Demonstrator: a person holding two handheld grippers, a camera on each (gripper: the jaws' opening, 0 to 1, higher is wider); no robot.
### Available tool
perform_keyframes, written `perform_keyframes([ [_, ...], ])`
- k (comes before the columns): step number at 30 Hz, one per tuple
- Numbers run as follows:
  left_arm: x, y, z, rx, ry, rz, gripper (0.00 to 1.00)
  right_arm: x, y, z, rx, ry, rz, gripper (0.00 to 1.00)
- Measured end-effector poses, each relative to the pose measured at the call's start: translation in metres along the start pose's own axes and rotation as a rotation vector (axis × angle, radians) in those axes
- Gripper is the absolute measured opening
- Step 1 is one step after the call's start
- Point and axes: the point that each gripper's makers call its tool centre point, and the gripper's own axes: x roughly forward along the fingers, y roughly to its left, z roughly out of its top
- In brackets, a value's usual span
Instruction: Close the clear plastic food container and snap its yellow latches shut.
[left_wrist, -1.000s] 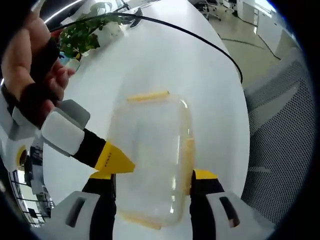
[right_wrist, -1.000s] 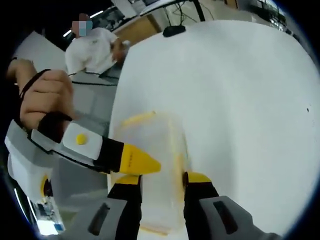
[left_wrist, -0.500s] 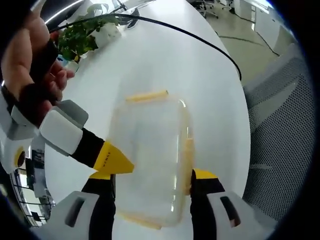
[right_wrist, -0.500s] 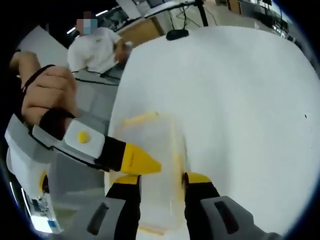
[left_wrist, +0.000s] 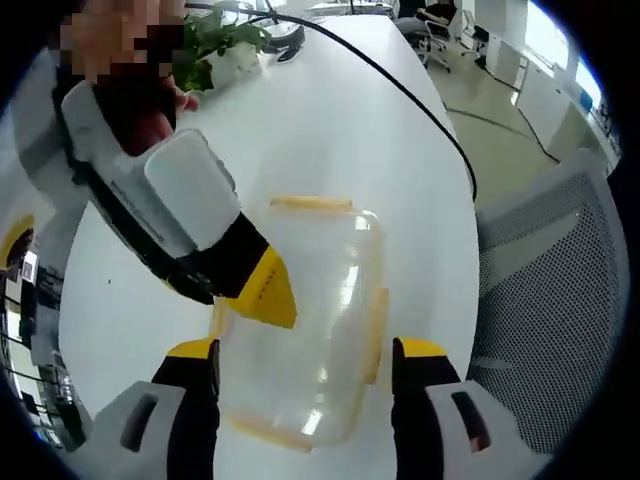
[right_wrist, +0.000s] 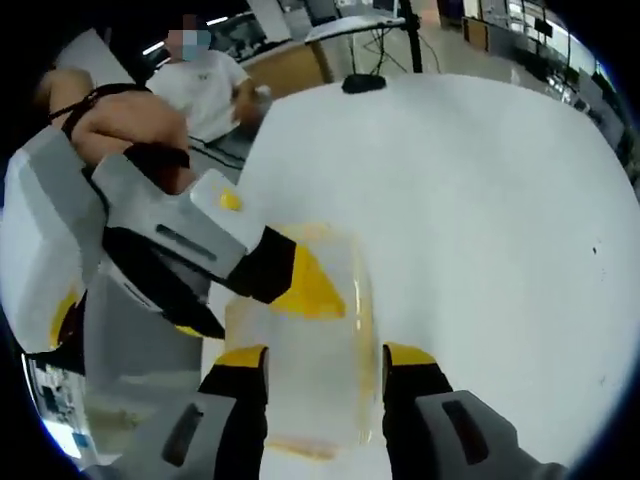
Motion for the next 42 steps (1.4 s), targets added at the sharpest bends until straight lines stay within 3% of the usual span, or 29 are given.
perform_keyframes([
  [11, -0.003, 0.002, -0.018, -0.014, 0.029, -0.078, 0.8, -0.008, 0.007, -0.015, 0.007, 0.006, -0.043, 0.53],
  [27, -0.006, -0.002, -0.018, -0.047, 0.03, -0.15, 0.92, -0.004, 0.016, -0.018, -0.019, 0.02, -0.059, 0.68],
  [42, -0.007, 0.004, -0.023, -0.06, 0.058, -0.207, 0.97, 0.0, 0.027, -0.032, -0.056, 0.058, -0.081, 0.82],
])
